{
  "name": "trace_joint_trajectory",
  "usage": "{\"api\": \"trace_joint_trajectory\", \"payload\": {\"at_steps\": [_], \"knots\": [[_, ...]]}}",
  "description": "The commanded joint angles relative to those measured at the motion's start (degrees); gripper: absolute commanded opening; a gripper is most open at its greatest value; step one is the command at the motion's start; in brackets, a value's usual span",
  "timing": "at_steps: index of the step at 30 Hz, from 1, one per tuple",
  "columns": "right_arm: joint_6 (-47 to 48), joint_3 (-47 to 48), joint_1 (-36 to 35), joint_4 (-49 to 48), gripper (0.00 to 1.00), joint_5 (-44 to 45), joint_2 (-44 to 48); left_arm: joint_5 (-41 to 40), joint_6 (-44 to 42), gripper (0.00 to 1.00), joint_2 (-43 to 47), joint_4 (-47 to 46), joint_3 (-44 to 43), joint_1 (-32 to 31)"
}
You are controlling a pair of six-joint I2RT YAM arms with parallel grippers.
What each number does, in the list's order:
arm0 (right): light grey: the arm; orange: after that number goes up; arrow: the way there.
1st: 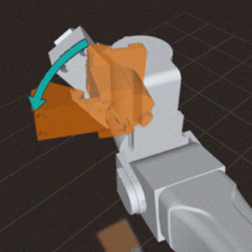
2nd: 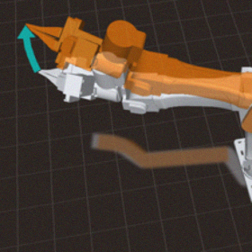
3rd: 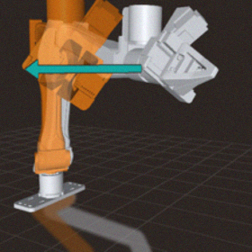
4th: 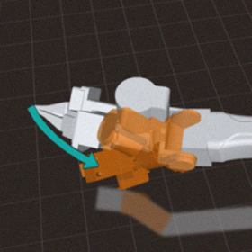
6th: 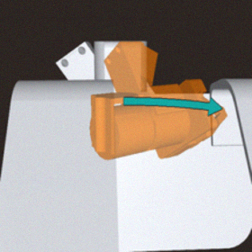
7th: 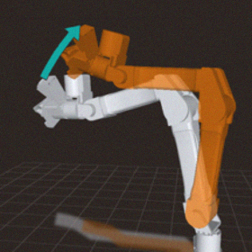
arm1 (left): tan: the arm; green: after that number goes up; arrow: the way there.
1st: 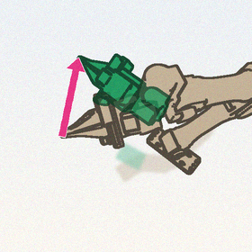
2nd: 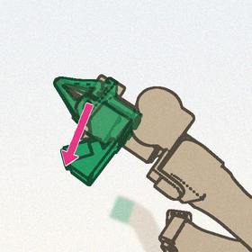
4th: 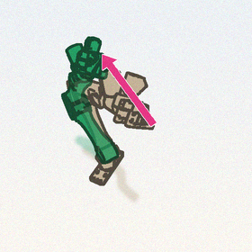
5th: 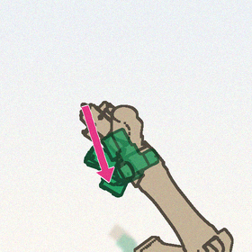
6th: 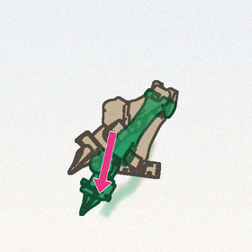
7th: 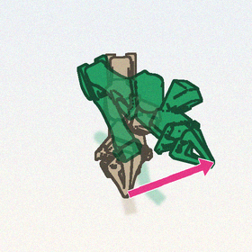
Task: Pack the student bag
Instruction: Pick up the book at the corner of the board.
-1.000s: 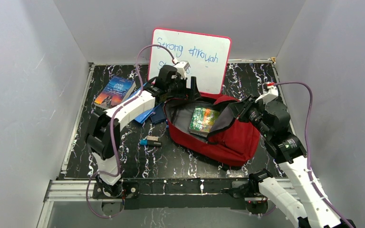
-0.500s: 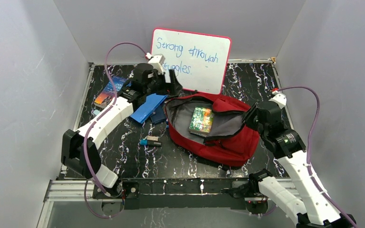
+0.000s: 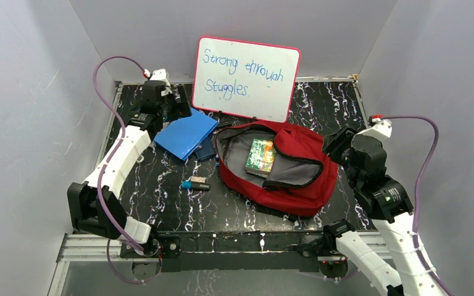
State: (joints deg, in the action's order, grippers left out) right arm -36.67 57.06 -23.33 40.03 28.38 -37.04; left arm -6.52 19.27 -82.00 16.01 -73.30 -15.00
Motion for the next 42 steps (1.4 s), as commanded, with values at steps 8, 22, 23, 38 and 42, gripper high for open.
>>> {"api": "trace_joint_trajectory", "payload": {"at_steps": [8,22,23,38,42], "knots": [[11.18,0.96,0.11,-19.10,0.58,-29.89,-6.82,-4.86,-5.35,0.91,-2.53,5.41,-5.09,14.01],[13.37,2.14,0.06,-18.74,0.59,-42.70,-13.76,8.70,-16.48,0.91,-29.28,4.57,-24.82,26.78],[13.37,1.91,0.08,-18.68,0.59,-42.72,-13.76,8.72,-17.98,0.91,-30.79,5.04,-26.14,26.99],[12.96,1.63,0.09,-18.36,0.59,-43.82,-15.46,10.15,-17.27,0.92,-38.34,7.47,-25.78,32.19],[12.22,0.39,0.04,-18.53,0.60,-43.86,-14.82,10.00,-9.07,0.92,-36.39,6.60,-21.52,34.50]]}}
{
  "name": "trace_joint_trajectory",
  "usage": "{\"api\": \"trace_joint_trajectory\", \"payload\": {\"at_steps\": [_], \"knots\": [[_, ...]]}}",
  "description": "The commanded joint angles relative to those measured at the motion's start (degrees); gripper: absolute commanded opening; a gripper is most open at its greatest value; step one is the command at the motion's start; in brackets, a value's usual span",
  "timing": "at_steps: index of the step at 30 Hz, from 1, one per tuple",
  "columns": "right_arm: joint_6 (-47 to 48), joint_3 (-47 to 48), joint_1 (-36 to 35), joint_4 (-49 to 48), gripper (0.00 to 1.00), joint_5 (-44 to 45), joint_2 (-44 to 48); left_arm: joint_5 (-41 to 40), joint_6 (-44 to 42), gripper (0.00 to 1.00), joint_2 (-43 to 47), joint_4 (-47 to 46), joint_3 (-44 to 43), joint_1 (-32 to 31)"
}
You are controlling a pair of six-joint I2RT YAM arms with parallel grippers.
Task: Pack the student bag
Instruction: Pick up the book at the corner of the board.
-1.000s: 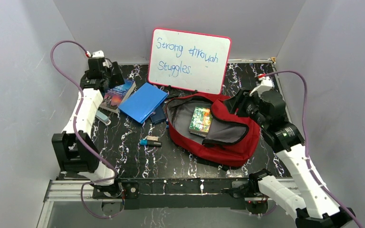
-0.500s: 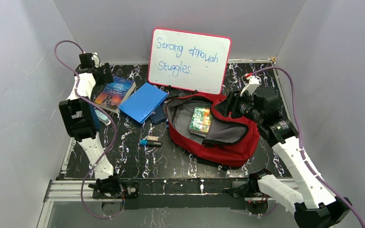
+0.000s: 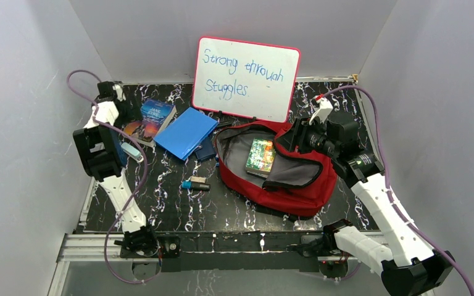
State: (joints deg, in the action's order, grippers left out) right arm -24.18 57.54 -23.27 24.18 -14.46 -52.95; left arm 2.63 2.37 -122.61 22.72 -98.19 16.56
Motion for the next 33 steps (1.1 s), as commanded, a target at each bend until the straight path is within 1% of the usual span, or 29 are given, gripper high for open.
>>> {"api": "trace_joint_trajectory", "payload": {"at_steps": [1,7,16,28,33], "knots": [[-0.54,-0.44,-0.02,-2.82,0.60,-0.97,1.35,0.87,11.09,0.91,4.96,-0.43,4.57,3.31],[-1.29,-1.61,-0.01,-3.16,0.60,-0.20,2.19,2.52,23.12,0.91,12.45,-6.07,14.45,3.49],[-1.39,-2.97,-0.02,-3.02,0.60,1.36,3.11,8.49,33.28,0.90,16.91,-11.93,23.06,3.44],[-2.24,-3.56,0.03,-3.67,0.60,1.07,2.71,8.70,34.09,0.87,15.89,-11.84,24.65,3.48],[-2.64,-3.93,-0.02,-3.99,0.60,1.05,2.67,4.70,35.24,0.85,16.17,-8.59,24.78,3.28]]}}
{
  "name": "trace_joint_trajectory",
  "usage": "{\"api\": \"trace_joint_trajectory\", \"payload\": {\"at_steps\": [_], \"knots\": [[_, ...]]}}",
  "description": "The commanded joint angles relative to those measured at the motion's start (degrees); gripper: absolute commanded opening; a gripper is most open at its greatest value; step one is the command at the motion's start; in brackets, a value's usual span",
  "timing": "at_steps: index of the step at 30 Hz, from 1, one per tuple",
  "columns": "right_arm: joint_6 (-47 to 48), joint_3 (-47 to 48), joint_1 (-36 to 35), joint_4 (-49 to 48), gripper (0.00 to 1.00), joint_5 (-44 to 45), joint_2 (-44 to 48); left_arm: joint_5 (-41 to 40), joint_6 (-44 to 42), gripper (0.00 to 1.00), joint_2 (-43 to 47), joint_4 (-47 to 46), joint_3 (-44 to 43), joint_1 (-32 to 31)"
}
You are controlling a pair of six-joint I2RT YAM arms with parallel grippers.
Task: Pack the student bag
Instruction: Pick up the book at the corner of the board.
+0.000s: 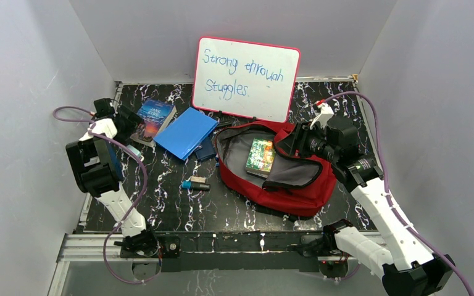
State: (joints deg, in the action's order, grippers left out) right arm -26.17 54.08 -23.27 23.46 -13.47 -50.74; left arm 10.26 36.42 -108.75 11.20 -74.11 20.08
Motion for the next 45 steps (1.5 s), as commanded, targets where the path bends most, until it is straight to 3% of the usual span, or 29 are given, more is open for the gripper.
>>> {"api": "trace_joint_trajectory", "payload": {"at_steps": [1,13,20,26,37,45], "knots": [[-0.71,-0.52,-0.02,-3.25,0.60,0.10,0.46,-3.86,1.06,0.85,2.32,3.74,0.60,-0.28],[-1.07,-1.47,-0.03,-3.94,0.60,0.10,0.14,-9.47,-1.31,0.87,5.40,9.30,1.99,-0.36],[-1.07,-1.75,0.04,-3.81,0.60,0.32,0.38,0.69,2.72,0.87,3.62,0.94,4.10,-0.92],[-0.98,-1.75,-0.02,-2.99,0.61,1.59,1.24,2.25,2.61,0.87,1.70,0.18,2.26,-3.32],[-1.33,-2.05,0.00,-3.67,0.61,0.67,0.70,-4.35,-1.05,0.88,5.09,5.08,4.73,-4.44],[-1.36,-2.33,-0.02,-3.52,0.61,1.31,1.22,-5.76,1.07,0.88,6.52,2.68,4.61,-4.43]]}}
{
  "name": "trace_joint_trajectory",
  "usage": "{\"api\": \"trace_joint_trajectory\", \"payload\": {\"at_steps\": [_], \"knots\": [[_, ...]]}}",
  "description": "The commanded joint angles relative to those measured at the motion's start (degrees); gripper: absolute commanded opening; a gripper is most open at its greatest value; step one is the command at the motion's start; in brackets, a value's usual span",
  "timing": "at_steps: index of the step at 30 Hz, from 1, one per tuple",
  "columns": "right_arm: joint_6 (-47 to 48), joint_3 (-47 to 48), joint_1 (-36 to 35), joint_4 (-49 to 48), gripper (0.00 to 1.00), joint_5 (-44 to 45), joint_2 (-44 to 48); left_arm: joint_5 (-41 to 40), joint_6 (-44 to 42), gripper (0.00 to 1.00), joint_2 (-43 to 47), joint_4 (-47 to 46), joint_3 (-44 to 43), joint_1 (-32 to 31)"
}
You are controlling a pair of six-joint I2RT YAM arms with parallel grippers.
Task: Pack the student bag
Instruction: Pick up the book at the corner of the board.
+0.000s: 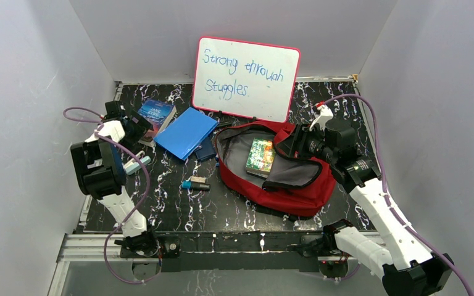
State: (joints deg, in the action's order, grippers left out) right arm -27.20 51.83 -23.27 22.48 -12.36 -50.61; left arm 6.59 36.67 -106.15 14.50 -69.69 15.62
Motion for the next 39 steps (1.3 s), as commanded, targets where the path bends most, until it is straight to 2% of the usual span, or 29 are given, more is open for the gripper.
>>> {"api": "trace_joint_trajectory", "payload": {"at_steps": [1,12,16,20,24,29,33,39], "knots": [[-0.43,-0.21,-0.02,-2.55,0.61,0.29,1.26,-1.98,1.42,0.88,3.59,-0.99,0.43,0.01],[-0.39,0.36,0.00,-1.83,0.61,0.96,1.64,-1.56,7.60,0.86,1.03,-7.42,3.52,0.03],[-0.52,0.50,-0.02,-3.01,0.61,0.59,1.72,-0.90,9.14,0.82,0.35,-10.02,4.93,0.03],[-0.99,1.81,-0.02,-4.94,0.61,-0.13,1.28,-0.72,9.83,0.69,0.20,-13.16,6.81,0.03],[-1.01,3.59,-0.02,-7.14,0.61,-0.98,-0.05,-0.53,10.00,0.50,0.21,-14.23,7.61,0.03],[-1.01,6.51,-0.02,-12.53,0.60,-6.06,-4.43,-0.75,9.66,0.19,2.05,-14.24,8.17,0.07],[-0.74,9.71,-0.30,-16.54,0.59,-10.12,-9.83,0.11,9.49,0.00,2.90,-14.21,7.63,0.37],[2.32,15.11,-5.84,-21.33,0.60,-10.26,-19.54,1.98,9.54,0.00,4.09,-14.24,5.94,0.55]]}}
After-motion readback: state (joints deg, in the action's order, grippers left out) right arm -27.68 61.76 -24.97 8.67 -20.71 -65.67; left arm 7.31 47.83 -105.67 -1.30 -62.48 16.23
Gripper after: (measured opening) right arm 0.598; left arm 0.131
